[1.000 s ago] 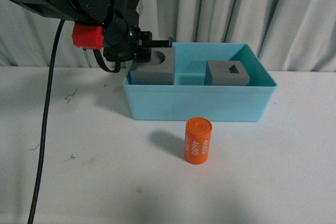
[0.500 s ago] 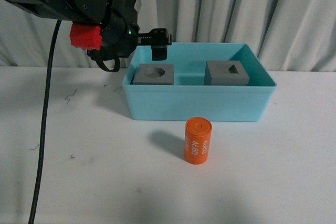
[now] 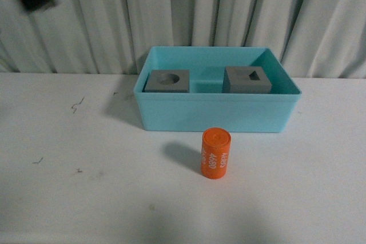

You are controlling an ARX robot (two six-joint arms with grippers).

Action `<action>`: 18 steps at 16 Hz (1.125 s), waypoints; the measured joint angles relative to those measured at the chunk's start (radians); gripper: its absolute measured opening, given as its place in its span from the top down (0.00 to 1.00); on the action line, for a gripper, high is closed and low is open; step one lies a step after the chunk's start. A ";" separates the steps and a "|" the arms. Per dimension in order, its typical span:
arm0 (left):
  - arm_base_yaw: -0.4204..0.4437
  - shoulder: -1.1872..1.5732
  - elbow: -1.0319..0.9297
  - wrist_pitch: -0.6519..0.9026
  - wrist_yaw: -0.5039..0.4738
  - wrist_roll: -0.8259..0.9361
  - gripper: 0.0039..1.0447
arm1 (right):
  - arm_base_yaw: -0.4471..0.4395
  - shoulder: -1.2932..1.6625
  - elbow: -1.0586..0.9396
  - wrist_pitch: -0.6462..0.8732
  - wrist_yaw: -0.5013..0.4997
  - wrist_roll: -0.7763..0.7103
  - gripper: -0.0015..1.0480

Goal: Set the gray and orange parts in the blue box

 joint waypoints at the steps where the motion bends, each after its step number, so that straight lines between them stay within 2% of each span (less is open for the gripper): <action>1: 0.093 -0.117 -0.174 -0.016 -0.016 -0.001 0.06 | 0.000 0.000 0.000 0.000 0.000 0.000 0.06; 3: 0.381 -0.040 -0.546 0.579 0.244 0.175 0.24 | 0.000 0.000 0.000 0.001 0.000 0.000 0.06; 4: 0.440 -0.041 -0.700 0.689 0.324 0.267 0.35 | -0.002 0.000 0.000 0.000 0.004 0.000 0.06; 5: 0.402 -0.146 -0.702 0.835 0.348 0.335 0.45 | 0.002 0.002 0.000 -0.003 -0.008 0.000 0.06; 6: 0.372 -0.337 -0.702 0.797 0.337 0.378 0.56 | 0.000 0.000 0.000 0.007 -0.008 -0.001 0.06; 9: 0.284 -0.635 -0.702 0.470 0.254 0.418 0.91 | 0.000 0.000 0.000 0.000 0.002 0.000 0.06; 10: 0.261 -0.741 -0.701 0.386 0.230 0.420 0.98 | 0.000 0.000 0.000 0.000 0.001 0.000 0.06; 12: 0.199 -0.898 -0.700 0.206 0.156 0.421 0.99 | 0.000 0.000 0.000 0.000 0.000 0.000 0.06; 13: 0.115 -0.959 -0.691 0.136 0.085 0.421 0.99 | 0.000 0.000 0.000 0.000 0.000 0.000 0.06; 14: 0.097 -1.019 -0.691 0.059 0.085 0.423 0.99 | 0.000 0.000 0.000 0.001 0.000 0.000 0.06; 18: 0.106 -1.106 -0.691 -0.034 0.071 0.422 0.99 | 0.000 0.000 0.000 0.000 0.000 0.000 0.06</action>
